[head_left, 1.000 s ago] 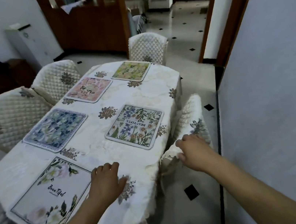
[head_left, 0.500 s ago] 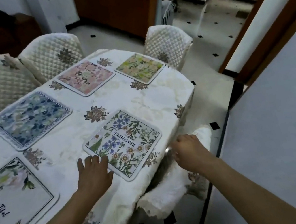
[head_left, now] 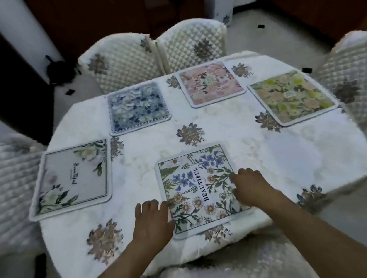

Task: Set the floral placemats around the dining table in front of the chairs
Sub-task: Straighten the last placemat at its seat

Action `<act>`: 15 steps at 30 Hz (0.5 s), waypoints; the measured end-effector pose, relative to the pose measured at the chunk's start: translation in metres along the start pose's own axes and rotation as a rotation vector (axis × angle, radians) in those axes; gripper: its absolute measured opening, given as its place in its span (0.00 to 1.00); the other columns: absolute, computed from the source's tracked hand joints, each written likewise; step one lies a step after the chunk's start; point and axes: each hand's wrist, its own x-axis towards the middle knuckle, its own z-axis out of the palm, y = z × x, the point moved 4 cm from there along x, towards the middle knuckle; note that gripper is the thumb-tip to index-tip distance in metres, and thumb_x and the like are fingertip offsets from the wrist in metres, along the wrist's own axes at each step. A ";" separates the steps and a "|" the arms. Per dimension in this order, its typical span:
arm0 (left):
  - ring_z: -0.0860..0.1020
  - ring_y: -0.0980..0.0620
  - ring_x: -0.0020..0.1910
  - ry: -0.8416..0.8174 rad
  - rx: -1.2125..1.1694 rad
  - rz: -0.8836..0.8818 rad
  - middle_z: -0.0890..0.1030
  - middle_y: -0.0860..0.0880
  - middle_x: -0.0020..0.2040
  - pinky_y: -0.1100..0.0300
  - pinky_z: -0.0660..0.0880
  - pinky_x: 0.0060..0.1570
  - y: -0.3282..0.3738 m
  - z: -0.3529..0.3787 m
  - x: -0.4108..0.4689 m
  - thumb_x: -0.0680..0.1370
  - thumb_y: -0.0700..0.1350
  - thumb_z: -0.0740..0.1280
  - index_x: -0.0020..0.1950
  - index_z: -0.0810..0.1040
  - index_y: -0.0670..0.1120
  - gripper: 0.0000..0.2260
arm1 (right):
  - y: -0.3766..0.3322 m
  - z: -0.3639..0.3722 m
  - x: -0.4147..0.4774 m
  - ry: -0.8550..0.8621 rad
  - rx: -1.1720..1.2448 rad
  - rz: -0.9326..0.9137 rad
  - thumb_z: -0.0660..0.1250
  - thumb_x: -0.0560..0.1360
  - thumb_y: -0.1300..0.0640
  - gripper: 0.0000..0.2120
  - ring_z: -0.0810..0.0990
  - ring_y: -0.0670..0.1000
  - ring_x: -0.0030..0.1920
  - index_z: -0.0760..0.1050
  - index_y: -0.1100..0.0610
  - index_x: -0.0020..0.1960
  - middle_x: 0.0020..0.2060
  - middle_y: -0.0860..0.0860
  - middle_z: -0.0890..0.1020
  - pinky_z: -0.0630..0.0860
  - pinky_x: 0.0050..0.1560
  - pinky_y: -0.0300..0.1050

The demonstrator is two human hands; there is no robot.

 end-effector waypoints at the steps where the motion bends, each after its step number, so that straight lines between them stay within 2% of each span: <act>1: 0.72 0.42 0.64 0.006 -0.042 -0.051 0.76 0.45 0.62 0.47 0.62 0.67 0.007 0.005 -0.011 0.76 0.55 0.62 0.66 0.72 0.48 0.21 | 0.005 0.001 0.015 -0.015 -0.017 -0.043 0.62 0.76 0.54 0.17 0.74 0.59 0.60 0.72 0.55 0.63 0.58 0.57 0.77 0.69 0.60 0.52; 4: 0.74 0.43 0.59 -0.054 -0.125 -0.175 0.77 0.46 0.59 0.51 0.69 0.59 0.031 0.028 -0.041 0.75 0.56 0.62 0.65 0.73 0.49 0.21 | 0.016 0.005 0.054 -0.071 -0.085 -0.142 0.63 0.75 0.54 0.17 0.74 0.60 0.59 0.72 0.56 0.62 0.57 0.58 0.76 0.70 0.58 0.52; 8: 0.72 0.44 0.59 -0.142 -0.193 -0.334 0.75 0.47 0.61 0.51 0.70 0.57 0.070 0.067 -0.052 0.74 0.56 0.61 0.65 0.71 0.49 0.21 | 0.020 0.008 0.104 -0.059 -0.105 -0.234 0.64 0.75 0.53 0.16 0.74 0.60 0.59 0.74 0.56 0.61 0.59 0.58 0.76 0.71 0.58 0.52; 11: 0.73 0.43 0.57 -0.165 -0.169 -0.385 0.77 0.45 0.58 0.49 0.71 0.55 0.093 0.089 -0.047 0.73 0.50 0.60 0.61 0.73 0.47 0.18 | 0.016 0.009 0.136 -0.032 -0.114 -0.285 0.62 0.76 0.52 0.19 0.74 0.60 0.61 0.71 0.56 0.66 0.61 0.59 0.76 0.73 0.59 0.52; 13: 0.73 0.42 0.56 -0.175 -0.157 -0.384 0.76 0.44 0.58 0.48 0.71 0.56 0.105 0.099 -0.044 0.72 0.48 0.60 0.60 0.73 0.47 0.18 | 0.012 0.008 0.157 -0.017 -0.081 -0.298 0.62 0.77 0.49 0.19 0.73 0.61 0.60 0.72 0.58 0.64 0.60 0.60 0.75 0.74 0.59 0.53; 15: 0.74 0.41 0.55 -0.178 -0.158 -0.381 0.76 0.44 0.57 0.48 0.72 0.55 0.112 0.106 -0.040 0.71 0.47 0.60 0.61 0.71 0.47 0.18 | 0.006 0.007 0.174 -0.013 -0.063 -0.318 0.65 0.76 0.45 0.23 0.72 0.62 0.60 0.70 0.60 0.63 0.59 0.61 0.74 0.74 0.57 0.54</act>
